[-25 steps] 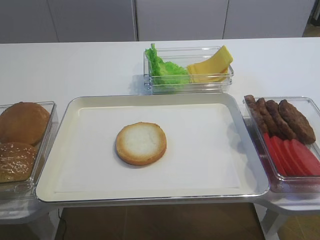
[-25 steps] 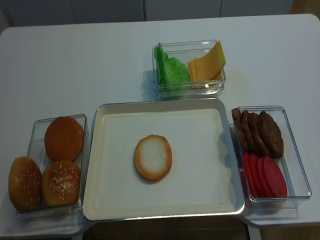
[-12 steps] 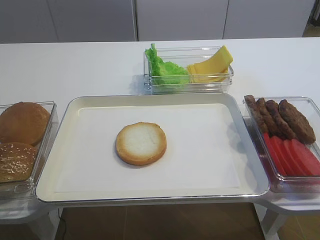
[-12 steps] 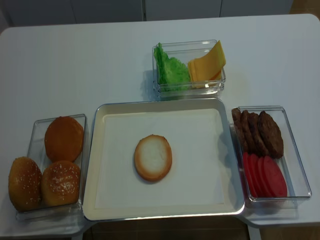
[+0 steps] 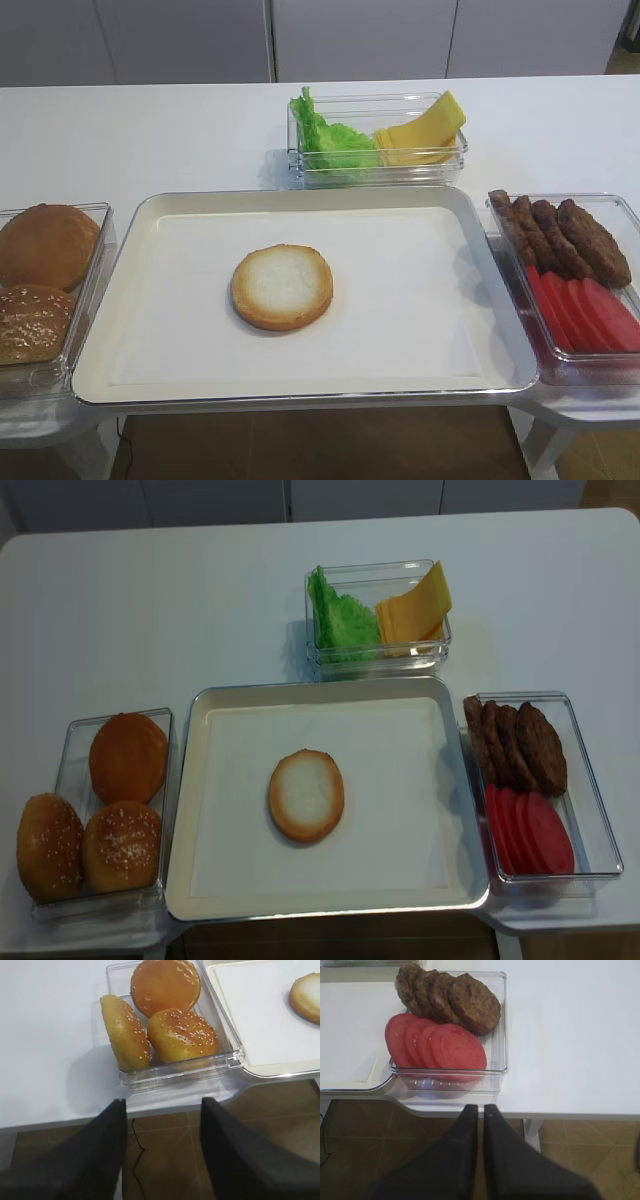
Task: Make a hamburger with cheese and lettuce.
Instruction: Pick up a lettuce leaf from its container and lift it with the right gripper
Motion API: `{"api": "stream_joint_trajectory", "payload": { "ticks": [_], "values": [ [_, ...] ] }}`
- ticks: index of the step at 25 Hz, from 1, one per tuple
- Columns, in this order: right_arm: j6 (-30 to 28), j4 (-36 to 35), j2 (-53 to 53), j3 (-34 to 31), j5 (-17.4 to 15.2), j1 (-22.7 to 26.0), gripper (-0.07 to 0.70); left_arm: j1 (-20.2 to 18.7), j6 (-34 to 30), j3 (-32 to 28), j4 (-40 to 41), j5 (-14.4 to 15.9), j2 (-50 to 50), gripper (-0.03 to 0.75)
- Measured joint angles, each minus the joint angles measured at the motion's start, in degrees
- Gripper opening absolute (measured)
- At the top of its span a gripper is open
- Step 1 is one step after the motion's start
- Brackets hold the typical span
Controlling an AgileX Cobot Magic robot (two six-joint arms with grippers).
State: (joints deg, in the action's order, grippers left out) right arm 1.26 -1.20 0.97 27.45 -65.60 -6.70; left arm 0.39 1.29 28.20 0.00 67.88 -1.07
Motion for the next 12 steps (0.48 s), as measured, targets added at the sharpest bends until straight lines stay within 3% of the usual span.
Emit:
{"api": "stream_joint_trajectory", "payload": {
  "ticks": [12],
  "values": [
    [0.00,0.00,0.00,0.00,0.00,0.00,0.045,0.00,0.00,0.00,0.00,0.00,0.00,0.359]
  ]
}}
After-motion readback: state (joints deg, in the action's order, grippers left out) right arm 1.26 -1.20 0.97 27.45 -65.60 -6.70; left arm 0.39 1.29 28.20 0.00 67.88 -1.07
